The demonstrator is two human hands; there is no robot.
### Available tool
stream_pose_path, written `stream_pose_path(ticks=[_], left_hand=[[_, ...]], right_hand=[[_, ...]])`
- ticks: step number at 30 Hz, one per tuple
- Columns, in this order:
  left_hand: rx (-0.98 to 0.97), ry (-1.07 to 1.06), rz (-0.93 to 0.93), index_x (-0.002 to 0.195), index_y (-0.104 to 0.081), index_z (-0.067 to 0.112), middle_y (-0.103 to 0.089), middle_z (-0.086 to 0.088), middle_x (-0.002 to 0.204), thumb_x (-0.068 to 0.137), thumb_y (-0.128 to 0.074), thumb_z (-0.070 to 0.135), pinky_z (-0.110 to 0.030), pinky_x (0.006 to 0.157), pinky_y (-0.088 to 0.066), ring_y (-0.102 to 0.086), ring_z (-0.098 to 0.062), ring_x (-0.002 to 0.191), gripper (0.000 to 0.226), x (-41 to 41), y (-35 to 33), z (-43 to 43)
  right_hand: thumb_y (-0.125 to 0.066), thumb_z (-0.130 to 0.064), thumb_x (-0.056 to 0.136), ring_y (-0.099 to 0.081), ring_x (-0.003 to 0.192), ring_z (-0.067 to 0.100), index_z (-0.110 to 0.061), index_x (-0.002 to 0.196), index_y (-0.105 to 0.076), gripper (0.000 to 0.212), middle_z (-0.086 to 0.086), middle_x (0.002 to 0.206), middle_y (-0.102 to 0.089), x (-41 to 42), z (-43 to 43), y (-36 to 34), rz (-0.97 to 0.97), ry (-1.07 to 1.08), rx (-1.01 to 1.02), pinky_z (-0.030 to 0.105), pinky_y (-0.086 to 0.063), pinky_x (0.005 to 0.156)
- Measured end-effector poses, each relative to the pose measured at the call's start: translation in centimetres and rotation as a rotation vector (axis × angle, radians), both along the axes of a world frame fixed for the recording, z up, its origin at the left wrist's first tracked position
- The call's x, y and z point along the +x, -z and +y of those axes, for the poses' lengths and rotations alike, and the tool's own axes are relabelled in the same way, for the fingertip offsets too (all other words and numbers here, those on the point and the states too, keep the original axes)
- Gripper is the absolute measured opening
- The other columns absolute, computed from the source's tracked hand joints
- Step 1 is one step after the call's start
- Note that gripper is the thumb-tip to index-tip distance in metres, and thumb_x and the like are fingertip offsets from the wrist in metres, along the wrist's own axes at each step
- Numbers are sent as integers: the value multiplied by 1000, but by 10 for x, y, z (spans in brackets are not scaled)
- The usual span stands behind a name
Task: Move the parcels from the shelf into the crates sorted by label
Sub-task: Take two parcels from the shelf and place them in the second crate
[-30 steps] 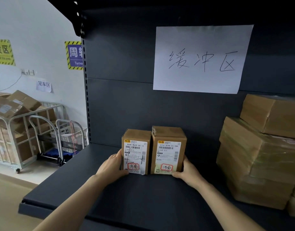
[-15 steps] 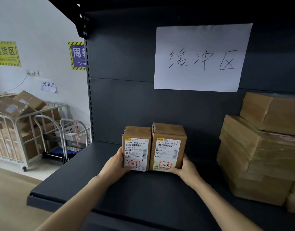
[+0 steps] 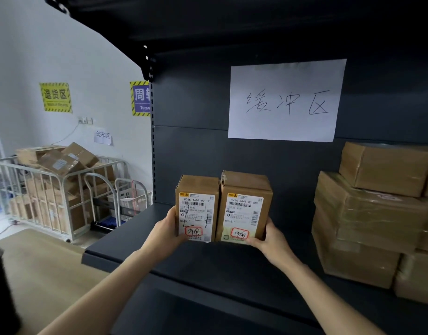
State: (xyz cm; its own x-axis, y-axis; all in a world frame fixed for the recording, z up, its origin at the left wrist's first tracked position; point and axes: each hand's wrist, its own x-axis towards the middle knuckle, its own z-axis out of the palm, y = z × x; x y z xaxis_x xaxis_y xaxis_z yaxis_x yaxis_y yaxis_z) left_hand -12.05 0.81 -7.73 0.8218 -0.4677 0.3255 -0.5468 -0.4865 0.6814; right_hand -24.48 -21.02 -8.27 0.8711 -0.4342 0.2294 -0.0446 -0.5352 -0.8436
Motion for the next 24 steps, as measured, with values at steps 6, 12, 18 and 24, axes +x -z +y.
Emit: stream_pose_path(ticks=[6,12,18,24], left_hand=[[24,-72,-22,129,-38,16,-63,-2,122,79,-71,19,-31,93,-46,-60,-22,112,60,-25,-10,31],[36,-181,-20,130,-39,14,-64,0,120,78,-71,13,-21,87,-42,-59,-17,111,61,-34,-14,79],[-49,-244,10,127,-42,19,-61,10,105,78,-69,8,-19,85,-46,-58,-8,98,57,-35,-13,143],[-39,-375,-16,128,-41,17,-59,8,108,81,-68,10,-17,81,-45,-57,-9,98,55,-31,-4,220]], right_hand=[[-65,-7,83,-48,126,15,-20,138,-34,64,-3,131,-55,-6,23,-5,-19,-92,11,23,-38,94],[-66,-6,83,-51,110,6,-18,132,-41,56,-9,116,-56,10,58,-8,-20,-210,27,13,-39,82],[-63,-8,86,-49,105,3,-18,127,-45,45,-8,116,-56,40,110,-8,-13,-358,29,8,-40,74],[-62,-7,86,-51,98,-1,-25,116,-47,38,-14,106,-56,71,183,-7,-49,-510,56,3,-44,65]])
